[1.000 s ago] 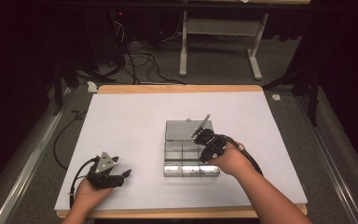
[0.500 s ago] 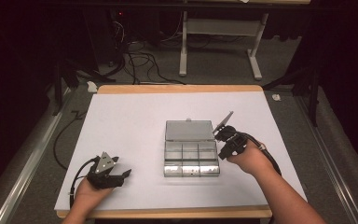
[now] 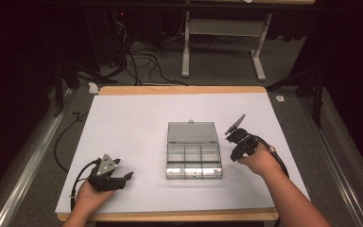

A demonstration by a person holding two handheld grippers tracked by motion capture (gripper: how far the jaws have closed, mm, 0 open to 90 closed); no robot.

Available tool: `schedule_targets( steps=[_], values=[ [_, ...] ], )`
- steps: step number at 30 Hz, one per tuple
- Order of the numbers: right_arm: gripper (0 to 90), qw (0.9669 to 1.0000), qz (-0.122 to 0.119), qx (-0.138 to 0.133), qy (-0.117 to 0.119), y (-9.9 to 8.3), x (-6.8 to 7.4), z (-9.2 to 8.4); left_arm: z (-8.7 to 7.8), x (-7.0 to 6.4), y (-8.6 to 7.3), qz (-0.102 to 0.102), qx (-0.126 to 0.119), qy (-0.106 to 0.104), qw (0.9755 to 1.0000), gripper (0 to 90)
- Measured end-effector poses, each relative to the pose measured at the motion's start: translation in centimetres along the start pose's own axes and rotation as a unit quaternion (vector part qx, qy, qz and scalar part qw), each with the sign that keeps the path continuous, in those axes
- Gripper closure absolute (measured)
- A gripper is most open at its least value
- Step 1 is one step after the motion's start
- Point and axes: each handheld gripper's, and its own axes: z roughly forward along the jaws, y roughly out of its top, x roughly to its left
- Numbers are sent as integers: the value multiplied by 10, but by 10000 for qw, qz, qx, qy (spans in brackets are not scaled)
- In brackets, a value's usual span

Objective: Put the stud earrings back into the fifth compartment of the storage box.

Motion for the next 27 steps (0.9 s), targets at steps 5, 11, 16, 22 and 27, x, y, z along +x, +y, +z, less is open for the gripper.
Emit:
schedule_targets(
  steps=[5, 11, 16, 22, 27],
  values=[
    [816, 10000, 83, 17, 10, 1, -6, 7, 0, 0, 0, 1, -1, -5, 10000, 287],
    [802, 9999, 142, -17, 43, 6, -12, 17, 0, 0, 0, -1, -2, -6, 10000, 286],
    [792, 9998, 199, 6, 29, 9, -14, 21, 0, 0, 0, 2, -1, -7, 10000, 285],
    [791, 9996, 289, 52, 24, 10, -15, 23, 0, 0, 0, 5, -3, -11, 10000, 286],
    [792, 9997, 246, 17, 25, 11, -16, 23, 0, 0, 0, 2, 1, -16, 10000, 285]
  ],
)
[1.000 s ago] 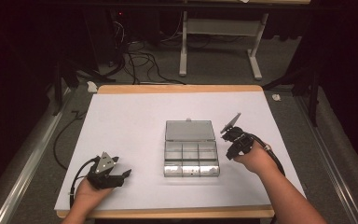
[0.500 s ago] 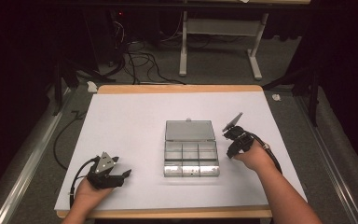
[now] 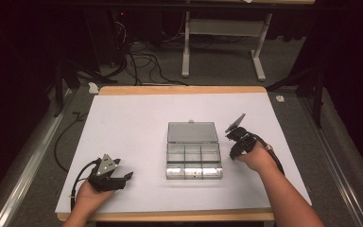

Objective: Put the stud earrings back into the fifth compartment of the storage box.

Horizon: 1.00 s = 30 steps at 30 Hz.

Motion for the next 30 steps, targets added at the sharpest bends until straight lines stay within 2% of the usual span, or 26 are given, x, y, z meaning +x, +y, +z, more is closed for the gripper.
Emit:
schedule_targets(
  steps=[19, 23, 24, 30],
  values=[
    [858, 9999, -105, 87, -73, 0, 1, 3, 0, 0, 0, 8, 4, 1, 10000, 285],
    [863, 9999, -145, 52, -71, 0, 2, -4, 0, 0, 0, 13, 9, 2, 10000, 285],
    [863, 9999, -67, 65, -62, -1, 3, -5, 0, 0, 0, 13, 9, 2, 10000, 285],
    [864, 9999, -143, 8, -69, -2, 3, -10, 0, 0, 0, 17, 9, 9, 10000, 285]
  ],
)
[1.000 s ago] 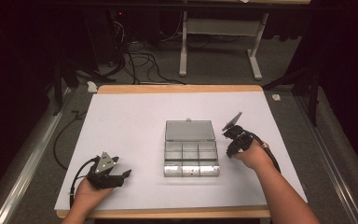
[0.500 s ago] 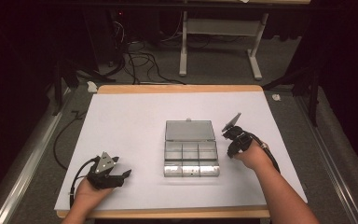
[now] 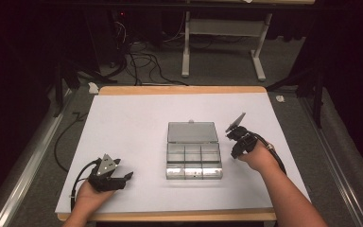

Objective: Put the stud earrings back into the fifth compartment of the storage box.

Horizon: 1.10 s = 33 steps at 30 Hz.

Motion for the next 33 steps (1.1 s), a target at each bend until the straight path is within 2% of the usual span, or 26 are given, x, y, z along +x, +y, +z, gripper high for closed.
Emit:
schedule_targets(
  steps=[3, 4, 5, 12, 22, 25, 28, 29, 33],
  values=[
    [864, 10000, -16, -6, 0, -2, 1, -2, 0, 0, 0, -1, 1, 0, 10000, 285],
    [864, 10000, 52, 10, 3, -2, 2, -3, 0, 0, 0, -2, -1, 0, 10000, 285],
    [864, 10000, -23, -4, -3, -2, 1, -4, 0, 0, 0, -4, -3, 2, 10000, 285],
    [864, 9999, -123, -65, 13, -7, 8, -17, 0, 0, 0, 0, 0, 4, 10000, 285],
    [864, 9992, -335, -209, 59, -6, 31, -38, -1, -1, 0, 24, -35, 15, 10000, 281],
    [864, 9987, -451, -235, 79, -5, 39, -41, -1, -1, -1, 29, -35, 14, 10000, 280],
    [864, 9988, -448, -201, 86, -3, 47, -43, -1, -1, -1, 15, -49, 11, 10000, 280],
    [864, 9982, -549, -234, 103, -2, 49, -43, -1, -1, 0, 20, -32, 7, 10000, 280],
    [864, 9975, -651, -246, 128, 2, 56, -44, -1, -1, 0, 14, -33, 5, 10000, 280]
  ],
)
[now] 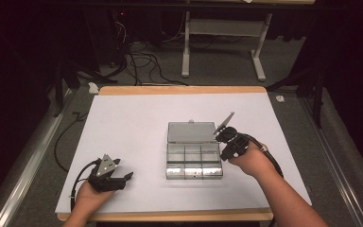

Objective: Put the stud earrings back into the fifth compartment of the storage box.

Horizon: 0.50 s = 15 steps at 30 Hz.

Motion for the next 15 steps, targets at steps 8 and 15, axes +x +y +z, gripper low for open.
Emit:
schedule_targets(
  steps=[8, 15],
  values=[
    [864, 9993, -345, 13, 138, 13, 23, 7, 0, 0, 0, 2, -2, -10, 10000, 279],
    [864, 9983, -544, 17, 218, 22, 39, 13, -1, 0, -1, 0, -47, 3, 10000, 277]
  ],
)
